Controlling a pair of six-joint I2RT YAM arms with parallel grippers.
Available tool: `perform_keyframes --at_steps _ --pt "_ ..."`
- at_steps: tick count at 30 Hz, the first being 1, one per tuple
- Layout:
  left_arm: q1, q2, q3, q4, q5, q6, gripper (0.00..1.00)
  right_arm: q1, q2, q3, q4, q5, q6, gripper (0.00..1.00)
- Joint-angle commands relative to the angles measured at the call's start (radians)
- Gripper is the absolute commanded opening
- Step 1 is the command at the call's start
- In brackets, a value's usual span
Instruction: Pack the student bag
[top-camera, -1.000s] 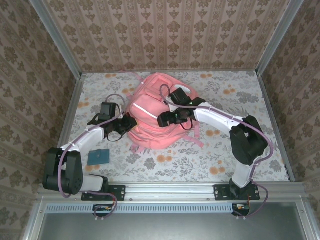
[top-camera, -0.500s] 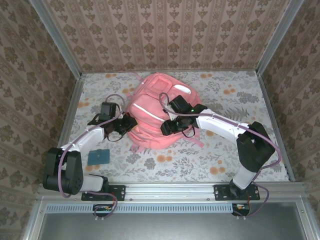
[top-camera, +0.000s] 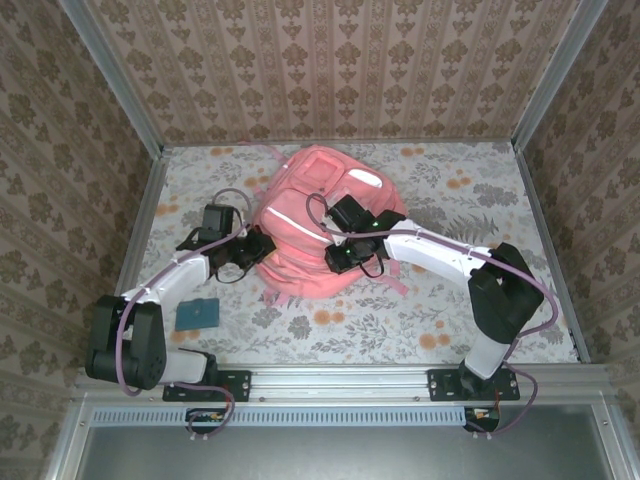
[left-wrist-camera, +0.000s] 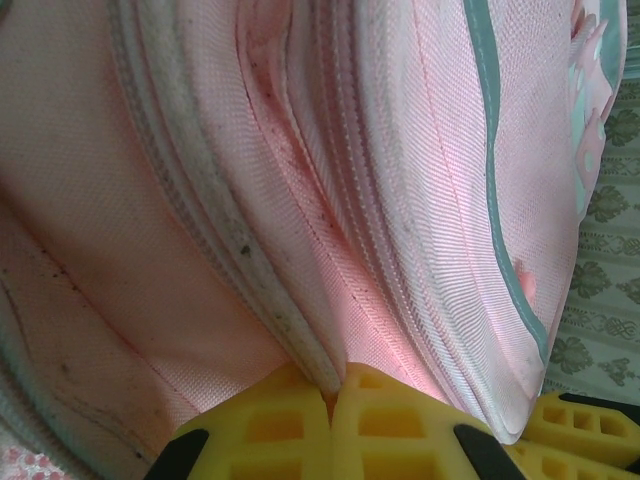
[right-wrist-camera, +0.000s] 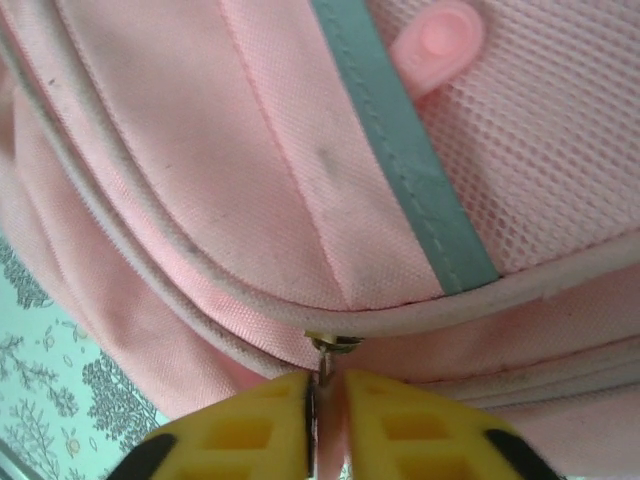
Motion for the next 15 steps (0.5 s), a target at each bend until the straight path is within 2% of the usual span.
perform_keyframes --at_steps 1,4,10,15 --pt "-0.014 -0.028 0.016 0.047 0.034 -0.005 0.00 0.014 0.001 0.026 -0.043 0.051 0.004 0.08" --pt "-0.023 -0.032 0.016 0.052 0.034 -0.009 0.00 0.036 -0.021 0.026 -0.023 0.024 0.029 0.06" --pt "-0.057 -0.033 0.006 0.076 0.030 -0.032 0.00 0.091 -0.026 0.021 0.109 -0.134 0.125 0.04" --pt "-0.087 -0.033 -0.002 0.109 0.020 -0.067 0.00 0.132 0.027 0.051 0.185 -0.134 0.199 0.03"
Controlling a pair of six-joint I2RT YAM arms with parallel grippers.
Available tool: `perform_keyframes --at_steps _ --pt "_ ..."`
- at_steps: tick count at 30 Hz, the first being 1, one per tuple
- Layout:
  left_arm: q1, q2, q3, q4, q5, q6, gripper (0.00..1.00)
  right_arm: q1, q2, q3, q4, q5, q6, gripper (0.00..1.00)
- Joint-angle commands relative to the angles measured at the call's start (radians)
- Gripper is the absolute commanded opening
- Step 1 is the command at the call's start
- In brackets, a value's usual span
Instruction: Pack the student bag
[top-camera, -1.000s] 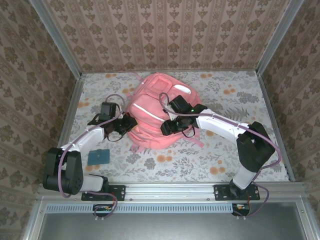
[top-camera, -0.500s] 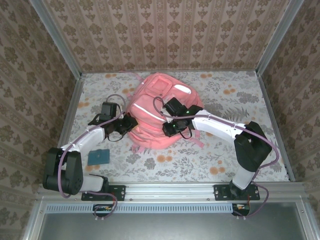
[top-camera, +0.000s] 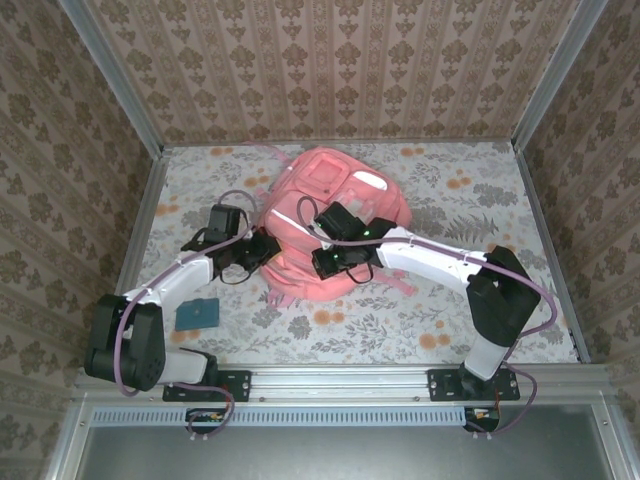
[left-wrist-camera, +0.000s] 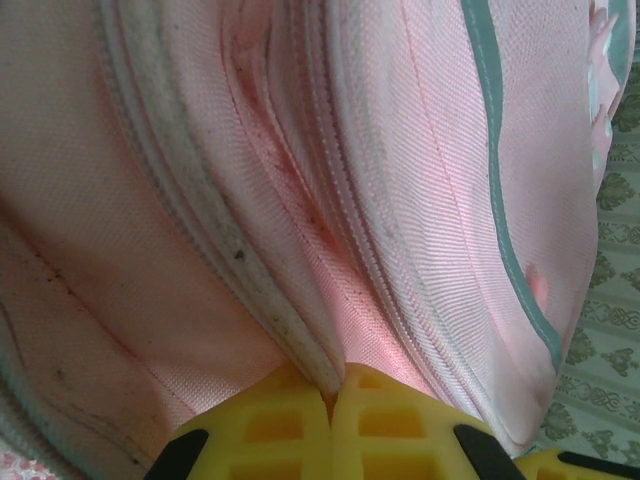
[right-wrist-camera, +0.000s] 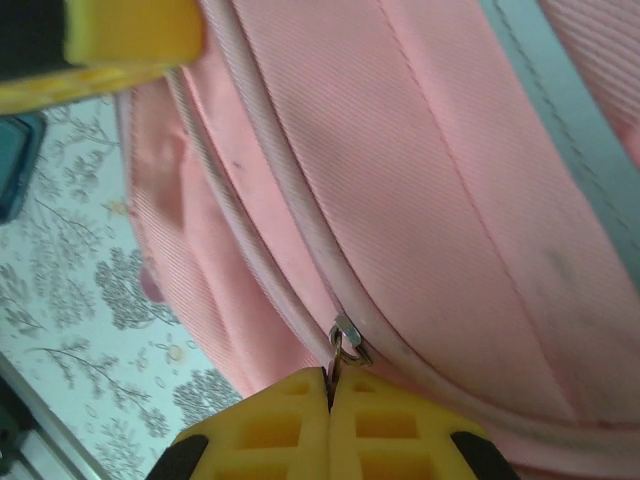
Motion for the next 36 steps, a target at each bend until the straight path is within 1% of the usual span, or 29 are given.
perform_keyframes --at_steps 1,3,4,6,9,11,14,18,23,25,29,33,36 --pt "-0.037 -0.033 -0.001 0.107 0.042 -0.033 0.00 0.046 0.031 0.053 0.091 -0.092 0.087 0.04" --pt "-0.039 -0.040 0.000 0.099 0.037 -0.035 0.01 0.045 0.028 0.061 0.083 -0.040 0.127 0.08" --pt "-0.039 -0.047 0.002 0.084 0.030 -0.029 0.07 0.044 0.012 0.053 0.085 -0.013 0.145 0.12" --pt "-0.036 -0.069 0.008 0.033 0.006 -0.010 0.23 0.036 -0.041 0.019 0.094 0.040 0.188 0.27" --pt "-0.033 -0.118 0.031 -0.068 -0.023 0.039 0.40 0.012 -0.145 -0.060 0.112 0.081 0.261 0.46" --pt "-0.034 -0.157 0.045 -0.132 -0.054 0.080 0.46 -0.007 -0.215 -0.120 0.120 0.120 0.323 0.55" --pt "-0.048 -0.201 0.071 -0.204 -0.098 0.146 0.50 -0.052 -0.290 -0.196 0.133 0.146 0.442 0.62" --pt "-0.099 -0.240 0.094 -0.242 -0.151 0.238 0.51 -0.115 -0.349 -0.272 0.168 0.130 0.590 0.67" --pt "-0.243 -0.229 0.133 -0.277 -0.240 0.396 0.49 -0.157 -0.357 -0.309 0.210 0.092 0.731 0.66" --pt "-0.284 -0.203 0.156 -0.299 -0.255 0.446 0.48 -0.168 -0.343 -0.313 0.227 0.074 0.765 0.65" --pt "-0.349 -0.135 0.195 -0.303 -0.268 0.496 0.45 -0.178 -0.284 -0.303 0.258 0.042 0.793 0.62" --pt "-0.387 -0.062 0.237 -0.327 -0.307 0.537 0.40 -0.179 -0.229 -0.283 0.272 0.015 0.811 0.58" --pt "-0.403 -0.010 0.261 -0.343 -0.317 0.554 0.37 -0.178 -0.202 -0.279 0.293 0.001 0.826 0.58"
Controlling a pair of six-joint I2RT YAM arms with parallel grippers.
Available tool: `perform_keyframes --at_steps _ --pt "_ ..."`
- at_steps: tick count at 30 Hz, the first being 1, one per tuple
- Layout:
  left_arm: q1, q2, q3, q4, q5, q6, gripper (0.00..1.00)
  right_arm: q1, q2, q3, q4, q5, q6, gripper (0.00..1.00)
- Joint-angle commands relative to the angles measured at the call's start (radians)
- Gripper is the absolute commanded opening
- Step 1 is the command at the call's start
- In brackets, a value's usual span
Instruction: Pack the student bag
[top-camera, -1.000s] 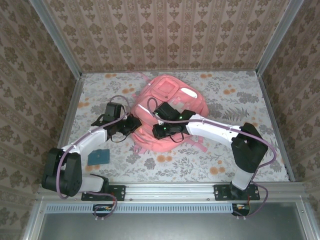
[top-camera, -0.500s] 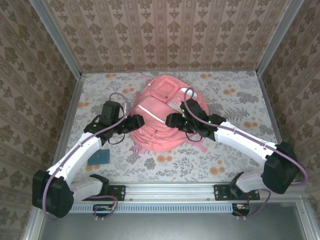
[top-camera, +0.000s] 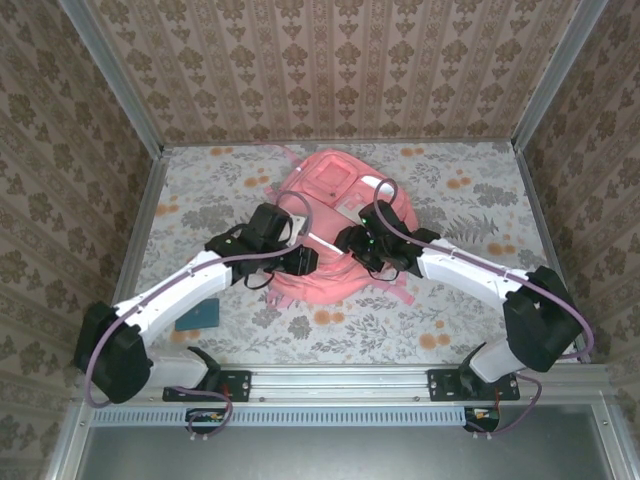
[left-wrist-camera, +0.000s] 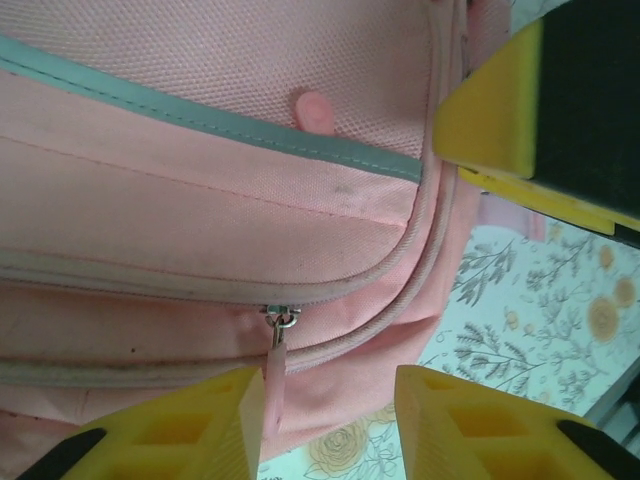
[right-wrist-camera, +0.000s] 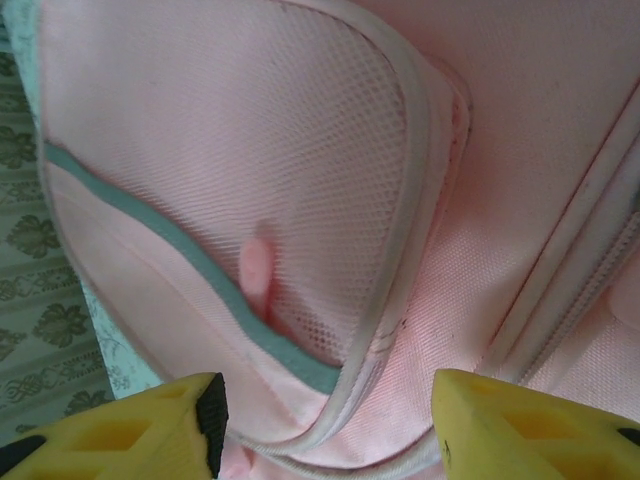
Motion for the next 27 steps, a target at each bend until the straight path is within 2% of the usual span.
perform_keyframes --at_steps 1,10,12,16,19,20,23,27 --pt "-0.016 0.044 0.044 -0.042 -0.038 0.069 0.37 -0.004 0.027 0.030 0.038 -0.040 0.043 0.57" --pt "-0.021 0.142 0.068 -0.052 -0.064 0.064 0.32 -0.005 0.064 0.035 0.048 -0.050 0.052 0.56" --pt "-0.020 0.160 0.072 -0.053 -0.061 0.065 0.28 -0.004 0.071 0.038 0.046 -0.053 0.052 0.56" --pt "-0.022 0.183 0.085 -0.056 -0.072 0.071 0.14 -0.004 0.083 0.049 0.028 -0.043 0.047 0.51" --pt "-0.021 0.169 0.091 -0.058 -0.084 0.088 0.01 -0.004 0.083 0.071 -0.043 0.024 0.022 0.42" --pt "-0.021 0.161 0.091 -0.058 -0.090 0.095 0.00 -0.003 0.077 0.076 -0.073 0.055 0.004 0.36" --pt "-0.021 0.136 0.084 -0.054 -0.111 0.118 0.00 -0.010 0.052 0.079 -0.129 0.141 -0.037 0.25" --pt "-0.009 0.107 0.068 -0.051 -0.185 0.120 0.00 -0.052 0.026 0.062 -0.140 0.158 -0.102 0.14"
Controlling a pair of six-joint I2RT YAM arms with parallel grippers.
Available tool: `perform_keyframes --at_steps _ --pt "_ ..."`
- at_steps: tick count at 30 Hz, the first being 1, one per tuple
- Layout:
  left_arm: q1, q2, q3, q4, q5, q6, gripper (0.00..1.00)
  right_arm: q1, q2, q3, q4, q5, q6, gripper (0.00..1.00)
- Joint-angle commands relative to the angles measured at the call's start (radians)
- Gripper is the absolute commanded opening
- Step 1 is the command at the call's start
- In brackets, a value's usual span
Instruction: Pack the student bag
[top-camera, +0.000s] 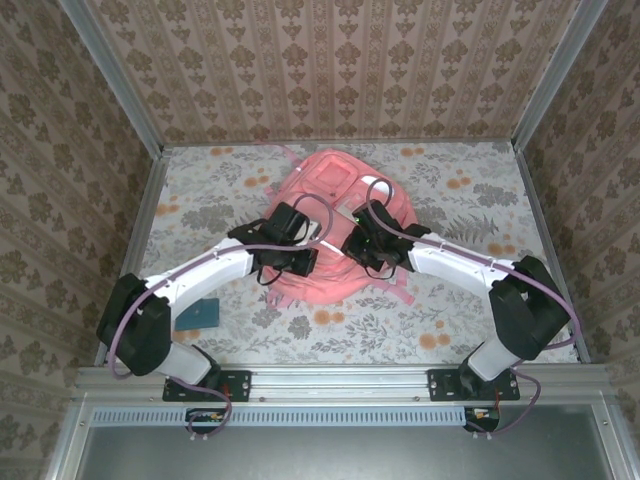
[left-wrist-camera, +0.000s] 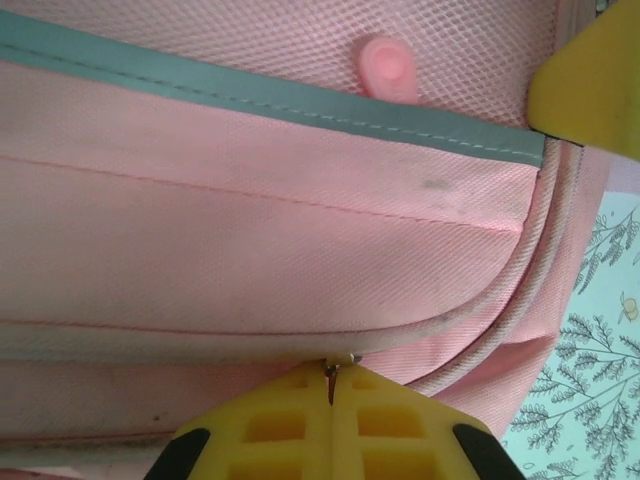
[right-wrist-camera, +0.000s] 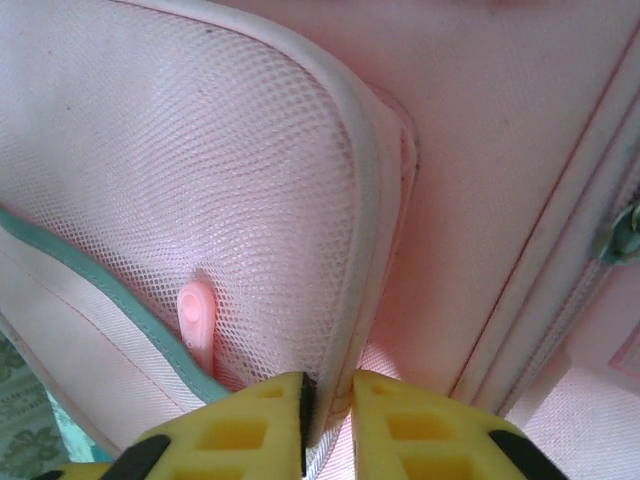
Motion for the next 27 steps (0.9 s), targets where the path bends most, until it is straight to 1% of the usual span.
perform_keyframes --at_steps 1,2,4,6,7,8,10,11,14,19,24,27 --pt "0.020 -0.049 -0.002 -0.003 -0.107 0.026 0.00 -0.053 -0.046 0.007 -0.078 0.098 -0.080 0.13" --pt "0.035 -0.053 -0.012 0.009 -0.118 0.017 0.00 -0.068 -0.054 0.001 -0.075 0.098 -0.095 0.12" --pt "0.077 -0.059 -0.039 0.049 -0.095 0.006 0.00 -0.090 -0.068 -0.002 -0.074 0.084 -0.107 0.12" --pt "0.114 -0.058 -0.060 0.102 -0.028 0.005 0.00 -0.093 -0.077 0.005 -0.058 0.057 -0.122 0.15" --pt "0.124 -0.056 -0.069 0.128 0.003 0.008 0.00 -0.091 -0.080 0.009 -0.052 0.036 -0.123 0.19" --pt "0.127 -0.053 -0.073 0.151 0.028 0.012 0.00 -0.089 -0.081 0.010 -0.043 0.017 -0.120 0.25" --pt "0.125 -0.043 -0.068 0.182 0.090 0.023 0.00 -0.084 -0.091 0.006 -0.045 -0.004 -0.101 0.44" --pt "0.119 -0.039 -0.067 0.200 0.120 0.023 0.00 -0.078 -0.101 -0.002 -0.046 -0.005 -0.086 0.50" --pt "0.082 -0.041 -0.067 0.243 0.172 0.022 0.00 -0.063 -0.146 -0.042 -0.055 0.003 -0.024 0.60" --pt "0.006 -0.053 -0.074 0.308 0.226 -0.013 0.00 -0.042 -0.264 -0.148 -0.040 0.002 0.126 0.61" --pt "-0.068 -0.039 -0.051 0.364 0.247 -0.053 0.00 -0.034 -0.355 -0.225 -0.029 0.014 0.243 0.60" --pt "-0.111 -0.010 -0.017 0.368 0.244 -0.053 0.00 -0.033 -0.384 -0.256 -0.013 0.025 0.293 0.59"
